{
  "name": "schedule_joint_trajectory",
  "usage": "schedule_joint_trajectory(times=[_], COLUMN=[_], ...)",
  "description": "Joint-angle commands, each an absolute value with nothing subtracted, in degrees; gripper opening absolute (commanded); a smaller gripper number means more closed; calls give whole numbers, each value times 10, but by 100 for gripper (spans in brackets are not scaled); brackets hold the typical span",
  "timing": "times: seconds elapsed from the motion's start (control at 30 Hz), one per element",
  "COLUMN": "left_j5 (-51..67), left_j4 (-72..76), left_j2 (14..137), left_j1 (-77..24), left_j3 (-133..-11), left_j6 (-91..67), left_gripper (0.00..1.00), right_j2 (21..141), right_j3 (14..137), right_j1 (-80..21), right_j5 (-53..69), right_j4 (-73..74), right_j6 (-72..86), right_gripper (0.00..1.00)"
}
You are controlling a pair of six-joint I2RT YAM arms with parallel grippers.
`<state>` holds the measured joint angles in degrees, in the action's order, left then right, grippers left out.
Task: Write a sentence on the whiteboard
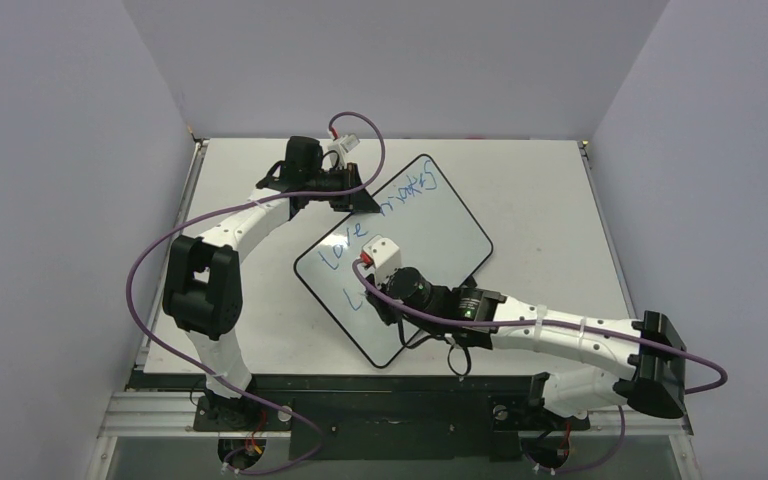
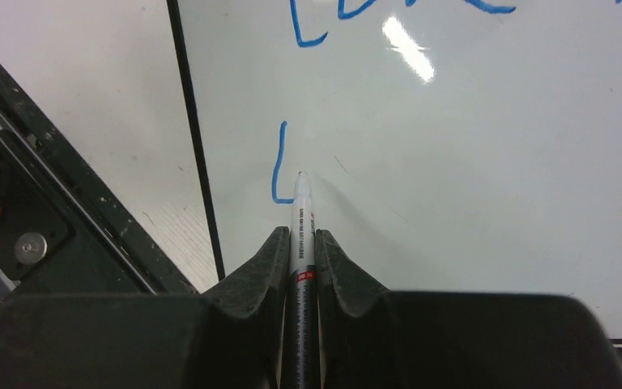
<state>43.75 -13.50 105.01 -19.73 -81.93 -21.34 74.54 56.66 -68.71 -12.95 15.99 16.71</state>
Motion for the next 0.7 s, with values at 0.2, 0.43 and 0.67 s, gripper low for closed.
schedule_joint_trajectory(times=[0.2,0.43,0.67], left_j5=[403,403,404], left_j4=[-139,-135,-136], left_j2=[1036,1033,1030], left_j1=[-213,-212,-212], left_j3=[-813,-809,-809], left_j6=[-179,-180,-178], left_gripper=[0,0,0], right_j2=[757,789,801], right_j3=[590,596,583], right_j1=[-671,-657,-648], right_j5=[-123,-125,-120], right_j4=[110,102,103], right_j6=[171,178,188], right_gripper=[0,0,0])
